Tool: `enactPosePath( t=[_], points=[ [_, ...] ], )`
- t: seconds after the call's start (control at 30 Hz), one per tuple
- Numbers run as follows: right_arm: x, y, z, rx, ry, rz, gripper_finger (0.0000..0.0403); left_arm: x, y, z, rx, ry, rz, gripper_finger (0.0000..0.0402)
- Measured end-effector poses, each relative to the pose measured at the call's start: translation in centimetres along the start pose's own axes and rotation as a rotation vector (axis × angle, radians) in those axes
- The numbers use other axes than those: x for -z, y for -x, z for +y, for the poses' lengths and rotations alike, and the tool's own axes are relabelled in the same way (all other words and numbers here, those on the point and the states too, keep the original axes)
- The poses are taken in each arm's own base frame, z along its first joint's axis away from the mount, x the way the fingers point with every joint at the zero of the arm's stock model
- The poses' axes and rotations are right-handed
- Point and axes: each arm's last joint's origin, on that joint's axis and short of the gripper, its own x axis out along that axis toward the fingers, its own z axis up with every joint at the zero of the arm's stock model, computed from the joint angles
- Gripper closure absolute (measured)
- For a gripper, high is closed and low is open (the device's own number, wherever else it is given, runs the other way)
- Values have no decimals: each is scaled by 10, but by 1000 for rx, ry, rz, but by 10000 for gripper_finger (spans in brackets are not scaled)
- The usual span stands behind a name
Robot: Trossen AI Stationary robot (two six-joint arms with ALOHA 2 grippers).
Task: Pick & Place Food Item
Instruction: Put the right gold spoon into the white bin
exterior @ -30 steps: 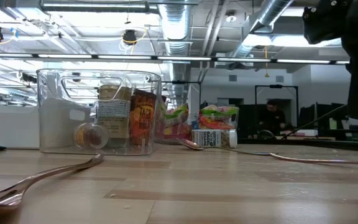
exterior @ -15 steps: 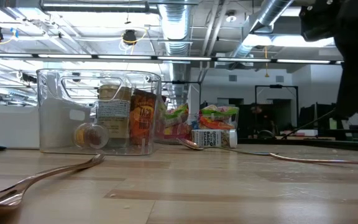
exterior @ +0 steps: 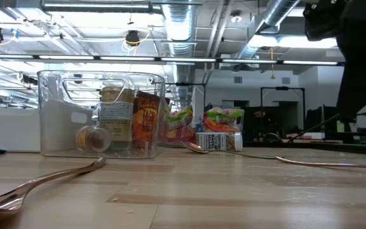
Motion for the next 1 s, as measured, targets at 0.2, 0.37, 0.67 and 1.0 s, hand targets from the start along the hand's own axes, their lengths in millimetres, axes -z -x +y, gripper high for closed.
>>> enactPosePath(
  t=[0.2,0.37,0.67,1.0],
  points=[
    [1,-8,7,-22,2,16,79,0,0,0,0,0,0,60],
    [5,-31,12,13,51,142,79,0,0,0,0,0,0,60],
    [-4,-48,16,-20,61,207,79,0,0,0,0,0,0,60],
    [8,-42,22,-52,69,230,82,0,0,0,0,1,0,60]
  ],
)
